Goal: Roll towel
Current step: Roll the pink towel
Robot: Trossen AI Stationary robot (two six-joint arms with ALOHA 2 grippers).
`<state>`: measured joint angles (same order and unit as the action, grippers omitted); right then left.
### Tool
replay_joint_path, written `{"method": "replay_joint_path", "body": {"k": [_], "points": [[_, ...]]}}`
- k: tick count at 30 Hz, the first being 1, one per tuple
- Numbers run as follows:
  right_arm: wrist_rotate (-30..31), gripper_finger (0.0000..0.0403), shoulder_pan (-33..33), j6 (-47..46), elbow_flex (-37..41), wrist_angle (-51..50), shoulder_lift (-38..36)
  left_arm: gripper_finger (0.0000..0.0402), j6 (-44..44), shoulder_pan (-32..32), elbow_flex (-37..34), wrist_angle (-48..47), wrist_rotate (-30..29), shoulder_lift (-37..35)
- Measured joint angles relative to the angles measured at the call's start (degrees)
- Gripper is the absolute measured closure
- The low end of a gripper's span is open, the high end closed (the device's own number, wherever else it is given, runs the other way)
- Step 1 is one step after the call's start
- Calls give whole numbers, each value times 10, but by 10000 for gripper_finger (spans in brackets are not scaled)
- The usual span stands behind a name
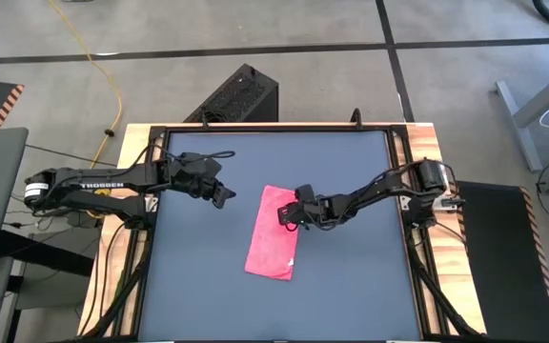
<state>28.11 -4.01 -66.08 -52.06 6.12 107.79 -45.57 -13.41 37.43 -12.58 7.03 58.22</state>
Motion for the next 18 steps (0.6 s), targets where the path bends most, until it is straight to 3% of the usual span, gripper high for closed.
{"method": "replay_joint_path", "body": {"k": [8,18], "points": [[-19,285,0,-10,-41,74,70,402,5,0,0,0,2,0],[-34,285,13,26,-78,41,72,401,6,0,0,-1,12,0]]}}
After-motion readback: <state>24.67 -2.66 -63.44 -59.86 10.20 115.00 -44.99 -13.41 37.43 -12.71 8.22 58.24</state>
